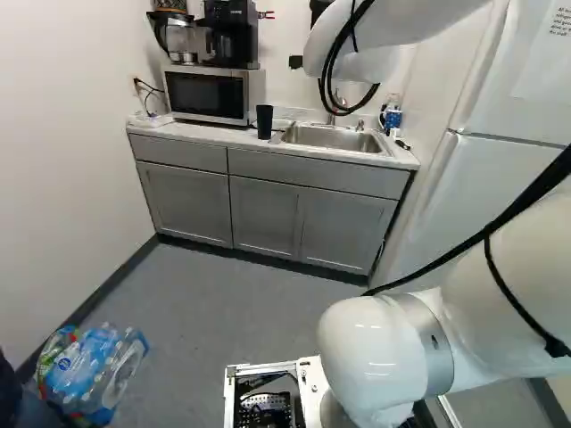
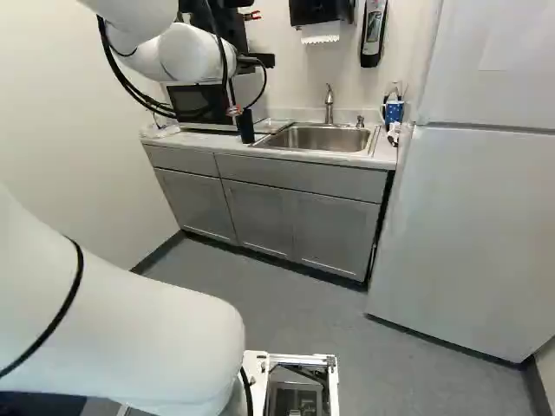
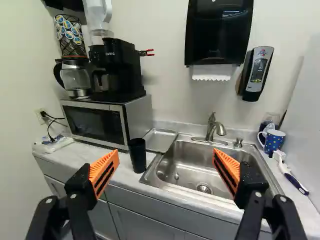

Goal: Rinse the cup and place it in the tray

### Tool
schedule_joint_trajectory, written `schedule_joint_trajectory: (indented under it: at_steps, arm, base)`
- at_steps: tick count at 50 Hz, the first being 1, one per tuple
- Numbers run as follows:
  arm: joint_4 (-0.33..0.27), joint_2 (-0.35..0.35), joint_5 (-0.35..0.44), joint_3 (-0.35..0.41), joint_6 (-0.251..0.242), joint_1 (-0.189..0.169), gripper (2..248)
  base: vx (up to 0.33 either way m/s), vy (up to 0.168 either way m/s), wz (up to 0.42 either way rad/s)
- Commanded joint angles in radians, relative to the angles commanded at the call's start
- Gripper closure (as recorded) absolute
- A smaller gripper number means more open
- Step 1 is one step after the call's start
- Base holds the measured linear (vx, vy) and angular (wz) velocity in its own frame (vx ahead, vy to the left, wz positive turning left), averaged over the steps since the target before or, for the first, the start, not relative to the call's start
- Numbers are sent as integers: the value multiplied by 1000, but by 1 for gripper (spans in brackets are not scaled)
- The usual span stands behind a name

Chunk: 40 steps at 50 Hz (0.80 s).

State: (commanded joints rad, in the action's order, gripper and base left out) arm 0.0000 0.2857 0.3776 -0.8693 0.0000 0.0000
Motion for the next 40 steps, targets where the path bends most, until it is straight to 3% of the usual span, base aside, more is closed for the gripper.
schedule_joint_trajectory:
  at_steps: [40]
  arm:
    - [0, 0, 0, 0, 0, 0, 3]
  base:
    - [37, -8, -2]
